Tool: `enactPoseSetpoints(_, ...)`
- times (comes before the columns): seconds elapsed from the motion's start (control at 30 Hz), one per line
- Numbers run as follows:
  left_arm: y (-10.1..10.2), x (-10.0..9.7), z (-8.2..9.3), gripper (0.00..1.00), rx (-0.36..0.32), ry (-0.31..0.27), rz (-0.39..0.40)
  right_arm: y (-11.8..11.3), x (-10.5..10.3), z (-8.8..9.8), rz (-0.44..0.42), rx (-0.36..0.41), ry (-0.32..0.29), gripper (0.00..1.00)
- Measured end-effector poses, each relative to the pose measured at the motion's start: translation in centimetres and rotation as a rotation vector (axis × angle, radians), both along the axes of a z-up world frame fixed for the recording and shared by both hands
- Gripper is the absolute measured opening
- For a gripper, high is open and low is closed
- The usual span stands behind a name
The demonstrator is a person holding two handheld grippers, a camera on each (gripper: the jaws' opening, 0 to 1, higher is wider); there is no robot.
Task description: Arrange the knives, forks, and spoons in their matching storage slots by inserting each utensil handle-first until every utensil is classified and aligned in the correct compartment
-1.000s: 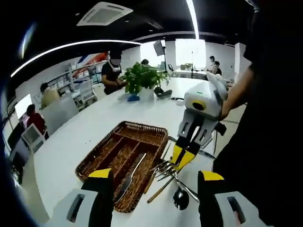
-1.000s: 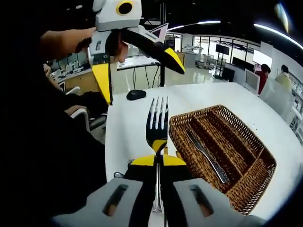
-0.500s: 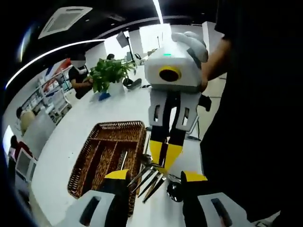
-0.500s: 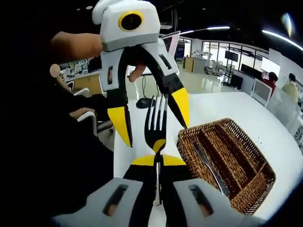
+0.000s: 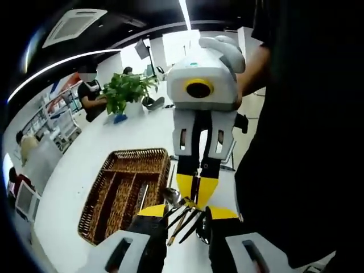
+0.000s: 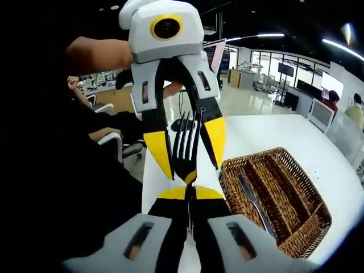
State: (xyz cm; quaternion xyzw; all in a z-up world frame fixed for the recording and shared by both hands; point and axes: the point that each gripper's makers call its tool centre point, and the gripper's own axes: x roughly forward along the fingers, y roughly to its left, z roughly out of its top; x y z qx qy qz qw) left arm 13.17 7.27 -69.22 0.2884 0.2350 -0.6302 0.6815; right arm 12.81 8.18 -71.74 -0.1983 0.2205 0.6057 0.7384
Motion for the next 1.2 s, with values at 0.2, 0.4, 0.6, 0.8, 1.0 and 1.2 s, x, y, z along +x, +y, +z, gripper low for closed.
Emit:
enactPoseSetpoints(0.2, -0.9, 0.7, 1.5, 0.25, -0.103, 0.096, 0.105, 0.2, -0.1, 0.4, -0.003, 0.009, -0.013, 0.0)
enactPoseSetpoints(0.4, -1.1, -0.1, 1.1, 0.1, -0.08, 0.135, 0.085, -0.1, 0.6, 0.8, -0.014, 0.016, -0.036, 0.0)
enactPoseSetpoints(0.6, -1.5, -0.6, 1.2, 0.04, -0.098, 0.169, 0.074, -0.1, 0.5, 1.3, -0.008, 0.016, -0.051, 0.0)
enactPoseSetpoints(0.8, -2.0, -1.0, 2.1, 0.01, -0.138, 0.181, 0.052, 0.1, 0.3, 2.0, 0.006, 0.048, -0.056, 0.0)
enactPoseSetpoints(1.0, -2.2, 0.3, 3.4, 0.0, -0.203, 0.185, 0.123, -0.1, 1.4, 3.0, -0.047, 0.119, -0.055, 0.0)
enactPoseSetpoints(1.2, -2.3, 2.0, 5.2, 0.0, -0.337, 0.217, 0.238, -0.5, 2.5, 2.6, -0.115, 0.131, -0.033, 0.03)
